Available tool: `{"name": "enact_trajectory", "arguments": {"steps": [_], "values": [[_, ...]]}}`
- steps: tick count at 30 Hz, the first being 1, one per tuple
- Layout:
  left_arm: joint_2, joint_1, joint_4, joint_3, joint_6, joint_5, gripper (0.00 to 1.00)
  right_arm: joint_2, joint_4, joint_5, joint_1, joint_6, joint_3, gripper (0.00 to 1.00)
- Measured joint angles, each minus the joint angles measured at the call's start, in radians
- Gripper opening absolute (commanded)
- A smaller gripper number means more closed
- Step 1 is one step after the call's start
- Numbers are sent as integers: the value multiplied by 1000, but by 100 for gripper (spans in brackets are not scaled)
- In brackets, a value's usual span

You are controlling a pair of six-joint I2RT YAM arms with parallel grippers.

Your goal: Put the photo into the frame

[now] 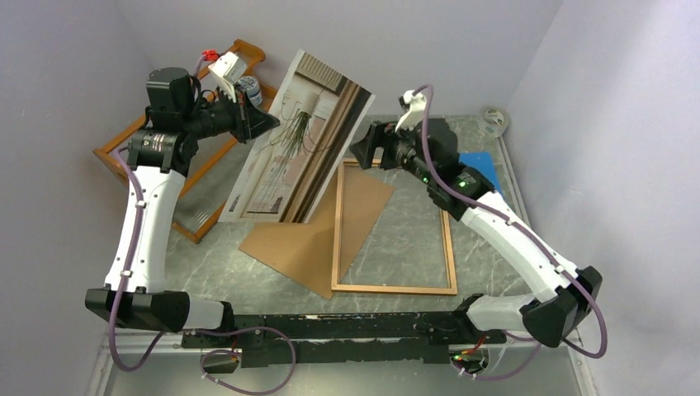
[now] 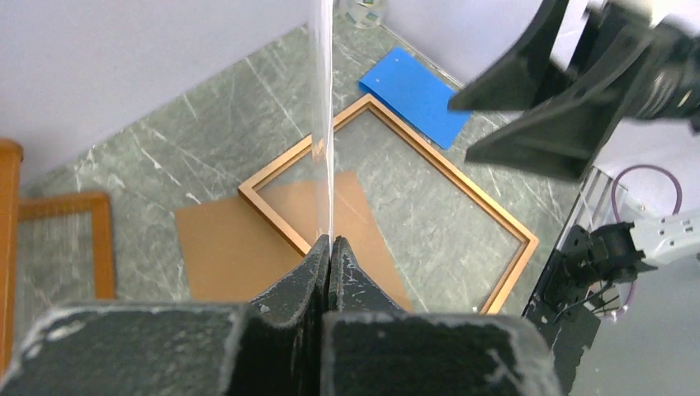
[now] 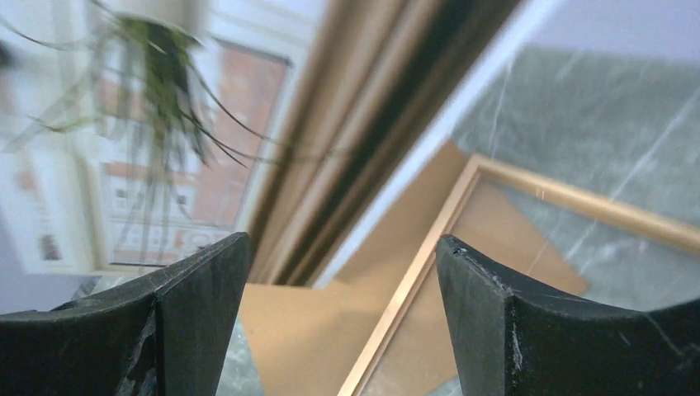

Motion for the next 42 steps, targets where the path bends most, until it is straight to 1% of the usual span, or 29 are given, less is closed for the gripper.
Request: {"name": "enact_trajectory", "arguments": {"steps": [2,7,12,17,21,28,31,32,37,38,40,42], "values": [[-2,-1,5,0,46,31,3,-1,-14,-42,-21,-74,75,88],[23,-5,-32,16,151,121,3,5,-57,-129,-17,-249,256,90],[31,-30,-95,18,265,215,3,53,-114,-136,-15,-375,420,90],[29,-48,-146,19,338,311,3,74,-191,-213,-16,-509,445,92],[27,-49,-183,19,369,374,3,82,-262,-270,-15,-608,445,94],[14,-50,-226,19,423,416,2,82,-331,-271,-35,-662,469,94],[14,-54,-244,19,444,433,3,90,-407,-320,-44,-690,511,91],[14,-55,-248,19,450,437,2,94,-422,-332,-43,-695,520,90],[13,-60,-255,17,489,449,2,148,-563,-463,-43,-736,602,74],[13,-60,-256,17,494,450,2,161,-586,-484,-43,-739,611,68],[13,-60,-265,17,504,450,3,180,-618,-512,-43,-744,613,50],[13,-60,-274,17,515,450,3,192,-648,-530,-43,-752,613,40]]}}
